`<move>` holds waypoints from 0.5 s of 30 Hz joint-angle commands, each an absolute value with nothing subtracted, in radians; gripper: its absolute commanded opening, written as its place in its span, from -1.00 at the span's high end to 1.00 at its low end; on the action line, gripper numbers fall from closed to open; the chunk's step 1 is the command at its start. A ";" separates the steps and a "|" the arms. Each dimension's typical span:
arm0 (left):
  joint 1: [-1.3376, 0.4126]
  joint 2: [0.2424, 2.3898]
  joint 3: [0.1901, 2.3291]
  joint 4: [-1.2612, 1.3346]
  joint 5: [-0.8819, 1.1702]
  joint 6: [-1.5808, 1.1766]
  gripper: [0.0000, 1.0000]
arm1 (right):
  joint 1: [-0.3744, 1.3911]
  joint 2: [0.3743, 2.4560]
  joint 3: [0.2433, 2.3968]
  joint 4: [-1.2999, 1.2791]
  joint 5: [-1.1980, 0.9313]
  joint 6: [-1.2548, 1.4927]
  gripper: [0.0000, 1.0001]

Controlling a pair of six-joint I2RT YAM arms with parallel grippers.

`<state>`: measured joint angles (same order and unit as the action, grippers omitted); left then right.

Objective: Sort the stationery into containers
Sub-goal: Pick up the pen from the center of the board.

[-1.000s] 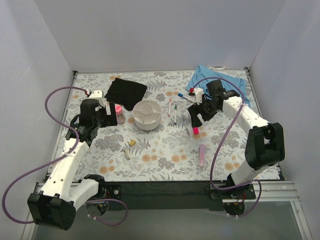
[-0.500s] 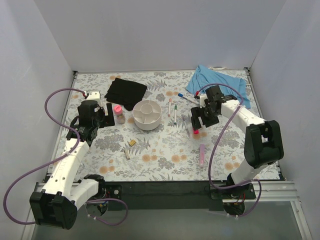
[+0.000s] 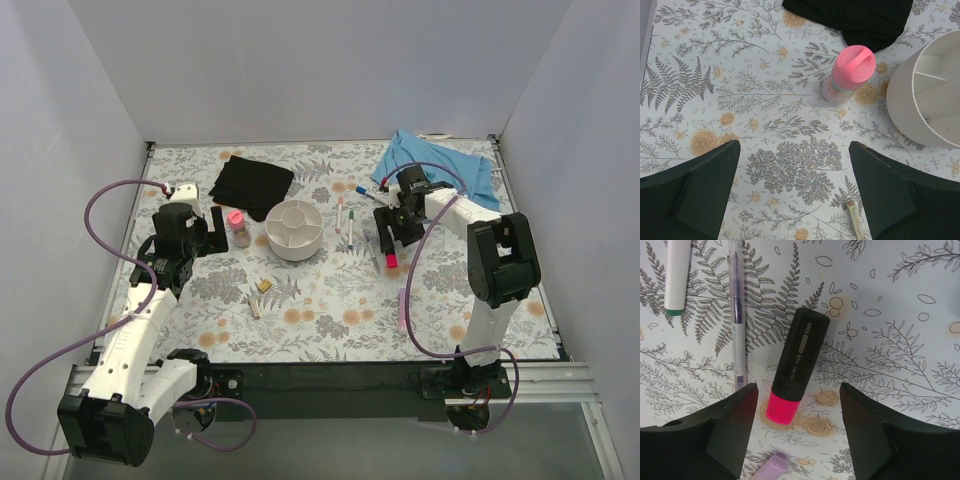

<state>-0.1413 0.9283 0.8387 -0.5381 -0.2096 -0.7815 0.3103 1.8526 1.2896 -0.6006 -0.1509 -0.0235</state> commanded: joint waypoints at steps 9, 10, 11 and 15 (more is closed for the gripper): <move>-0.124 0.920 0.839 -0.508 -0.227 -0.765 -0.83 | 0.394 1.937 1.302 -0.575 -0.046 -0.014 -0.08; -0.123 0.920 0.836 -0.503 -0.227 -0.764 -0.83 | 0.402 1.937 1.284 -0.571 -0.032 -0.008 -0.06; -0.120 0.919 0.835 -0.497 -0.227 -0.765 -0.84 | 0.408 1.937 1.273 -0.566 -0.025 -0.006 -0.04; -0.100 0.925 0.828 -0.483 -0.213 -0.773 -0.84 | 0.446 1.951 1.218 -0.548 0.066 -0.006 0.15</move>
